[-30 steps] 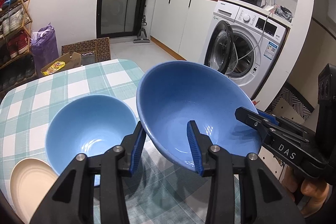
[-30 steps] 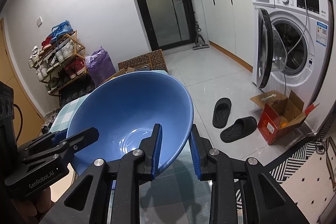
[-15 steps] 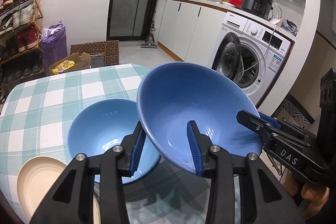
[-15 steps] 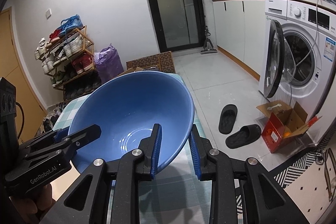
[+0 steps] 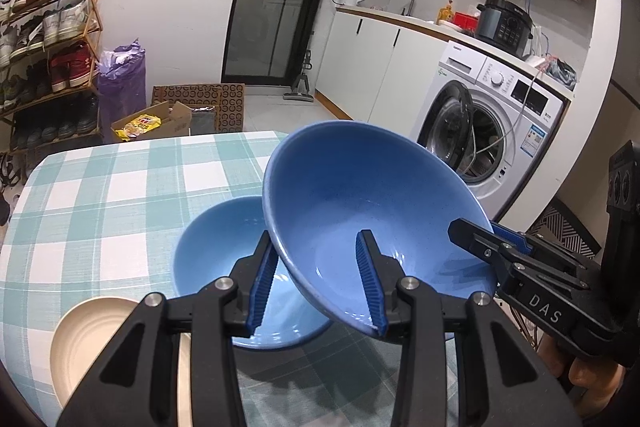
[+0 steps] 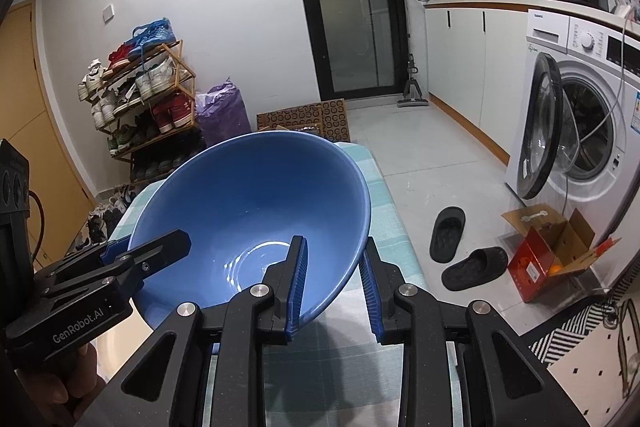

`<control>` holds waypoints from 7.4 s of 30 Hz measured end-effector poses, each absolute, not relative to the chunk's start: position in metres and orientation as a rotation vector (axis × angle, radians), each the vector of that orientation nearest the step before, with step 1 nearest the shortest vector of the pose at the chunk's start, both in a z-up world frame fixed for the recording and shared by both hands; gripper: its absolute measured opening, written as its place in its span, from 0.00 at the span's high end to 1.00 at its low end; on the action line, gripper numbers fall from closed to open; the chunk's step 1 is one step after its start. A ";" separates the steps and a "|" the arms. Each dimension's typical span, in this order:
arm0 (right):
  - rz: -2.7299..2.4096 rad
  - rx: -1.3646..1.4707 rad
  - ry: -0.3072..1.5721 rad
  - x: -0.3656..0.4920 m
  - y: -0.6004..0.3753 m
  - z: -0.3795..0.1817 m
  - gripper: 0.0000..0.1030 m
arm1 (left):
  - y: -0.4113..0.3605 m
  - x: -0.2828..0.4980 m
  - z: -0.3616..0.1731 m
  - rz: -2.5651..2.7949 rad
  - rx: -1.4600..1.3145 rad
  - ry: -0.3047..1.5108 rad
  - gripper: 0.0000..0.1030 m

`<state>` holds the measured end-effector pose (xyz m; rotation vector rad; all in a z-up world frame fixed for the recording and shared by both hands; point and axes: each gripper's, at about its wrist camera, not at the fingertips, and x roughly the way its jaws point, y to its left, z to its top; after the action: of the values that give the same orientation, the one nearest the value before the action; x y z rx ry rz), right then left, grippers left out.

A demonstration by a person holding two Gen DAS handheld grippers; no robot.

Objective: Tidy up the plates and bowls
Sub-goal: 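Lift the blue bowl with both grippers and lower it into the nested bowls, then open both grippers and release the bowl onto the nested bowls, then close both grippers on the rim of the nested blue bowl stack, then lift the nested blue bowls with both grippers and carry them over the cream plate stack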

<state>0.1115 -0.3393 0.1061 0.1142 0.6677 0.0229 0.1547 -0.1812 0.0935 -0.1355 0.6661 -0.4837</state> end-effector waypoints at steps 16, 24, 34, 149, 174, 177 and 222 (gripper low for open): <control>0.070 0.073 0.700 0.136 -0.294 0.096 0.74 | -0.142 0.165 0.082 -0.428 -0.176 0.683 0.62; 0.085 0.049 0.728 0.150 -0.274 0.082 0.74 | -0.130 0.172 0.069 -0.405 -0.193 0.709 0.62; 0.089 0.028 0.759 0.163 -0.260 0.066 0.74 | -0.127 0.182 0.051 -0.384 -0.192 0.752 0.62; 0.266 0.329 0.830 0.191 -0.291 -0.015 0.17 | -0.122 0.222 -0.006 -0.393 -0.191 0.947 0.46; 0.316 0.341 0.824 0.190 -0.289 -0.012 0.35 | -0.123 0.218 -0.002 -0.433 -0.208 0.922 0.62; 0.316 0.342 0.825 0.190 -0.289 -0.012 0.35 | -0.125 0.218 -0.001 -0.434 -0.204 0.923 0.64; 0.315 0.324 0.782 0.168 -0.287 0.017 0.44 | -0.119 0.199 0.024 -0.394 -0.162 0.872 0.64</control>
<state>0.1676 -0.2873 0.0165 0.3238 0.7819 0.3155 0.1991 -0.1189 0.0236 -0.1617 0.8720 -0.3939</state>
